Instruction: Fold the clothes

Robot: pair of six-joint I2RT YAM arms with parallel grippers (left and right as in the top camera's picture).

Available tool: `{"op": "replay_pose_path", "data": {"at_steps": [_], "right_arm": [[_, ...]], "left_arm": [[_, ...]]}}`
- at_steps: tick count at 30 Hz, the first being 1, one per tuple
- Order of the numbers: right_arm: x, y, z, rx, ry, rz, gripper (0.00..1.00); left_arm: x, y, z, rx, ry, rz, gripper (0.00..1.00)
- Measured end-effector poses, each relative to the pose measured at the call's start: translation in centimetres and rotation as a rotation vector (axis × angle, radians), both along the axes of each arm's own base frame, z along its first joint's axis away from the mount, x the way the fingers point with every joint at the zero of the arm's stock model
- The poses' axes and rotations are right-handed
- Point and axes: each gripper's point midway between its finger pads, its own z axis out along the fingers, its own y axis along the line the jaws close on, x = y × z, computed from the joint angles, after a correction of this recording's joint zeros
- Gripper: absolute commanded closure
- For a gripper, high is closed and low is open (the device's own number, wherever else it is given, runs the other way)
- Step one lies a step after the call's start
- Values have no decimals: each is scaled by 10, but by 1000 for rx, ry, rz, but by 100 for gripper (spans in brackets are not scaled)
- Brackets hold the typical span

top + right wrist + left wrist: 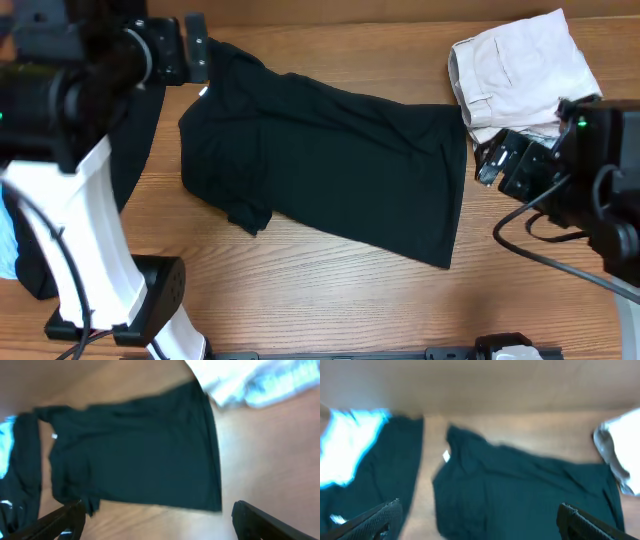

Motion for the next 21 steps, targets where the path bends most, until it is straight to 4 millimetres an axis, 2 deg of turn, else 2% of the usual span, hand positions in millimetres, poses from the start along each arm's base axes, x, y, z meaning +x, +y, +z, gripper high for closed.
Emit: {"op": "replay_pose_path", "data": {"at_steps": [2, 6, 9, 12, 17, 21], "right_arm": [[-7, -1, -21, 8, 81, -33, 0], [-14, -4, -70, 9, 228, -88, 0], [-12, -4, -106, 11, 294, -111, 0], [-9, -1, -140, 24, 338, -116, 0], [-9, 4, -170, 44, 366, -110, 0], [-11, 4, -179, 48, 377, -111, 0]], "left_arm": [[5, -6, -30, -6, 111, -1, 0], [1, -9, -113, -6, 410, 38, 0], [-18, -4, -172, 16, 627, 93, 0], [-44, 4, -219, 53, 803, 144, 4], [-65, 3, -261, 73, 873, 172, 8], [-78, -2, -301, 46, 922, 183, 16]]}}
